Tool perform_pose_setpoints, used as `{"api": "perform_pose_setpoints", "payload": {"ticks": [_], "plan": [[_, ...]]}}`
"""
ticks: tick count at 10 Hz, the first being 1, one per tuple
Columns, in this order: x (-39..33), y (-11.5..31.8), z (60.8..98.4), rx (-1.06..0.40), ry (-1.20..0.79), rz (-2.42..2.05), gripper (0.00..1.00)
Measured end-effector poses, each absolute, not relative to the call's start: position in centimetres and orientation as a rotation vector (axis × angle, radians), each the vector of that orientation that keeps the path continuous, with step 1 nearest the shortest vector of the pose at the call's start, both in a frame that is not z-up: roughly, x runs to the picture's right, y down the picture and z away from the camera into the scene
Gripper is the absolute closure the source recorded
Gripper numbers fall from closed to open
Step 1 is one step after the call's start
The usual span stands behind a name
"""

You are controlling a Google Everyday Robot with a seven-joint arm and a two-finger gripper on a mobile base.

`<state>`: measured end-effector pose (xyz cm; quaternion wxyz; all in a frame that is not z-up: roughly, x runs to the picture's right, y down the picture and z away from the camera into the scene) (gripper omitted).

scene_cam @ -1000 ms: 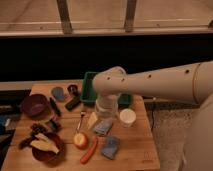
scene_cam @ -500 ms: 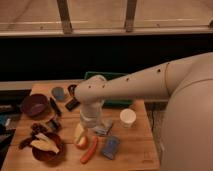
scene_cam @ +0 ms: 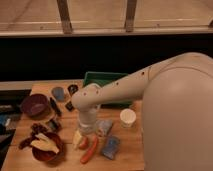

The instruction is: Place pepper in purple bowl

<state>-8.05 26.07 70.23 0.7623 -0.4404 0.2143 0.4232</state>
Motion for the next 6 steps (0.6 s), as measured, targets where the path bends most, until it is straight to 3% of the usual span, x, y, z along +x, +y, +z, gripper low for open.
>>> {"api": "perform_pose_setpoints", "payload": {"ticks": [6], "plan": [[-7.6, 28.1, 72.2, -0.988, 0.511, 0.968, 0.20]]}}
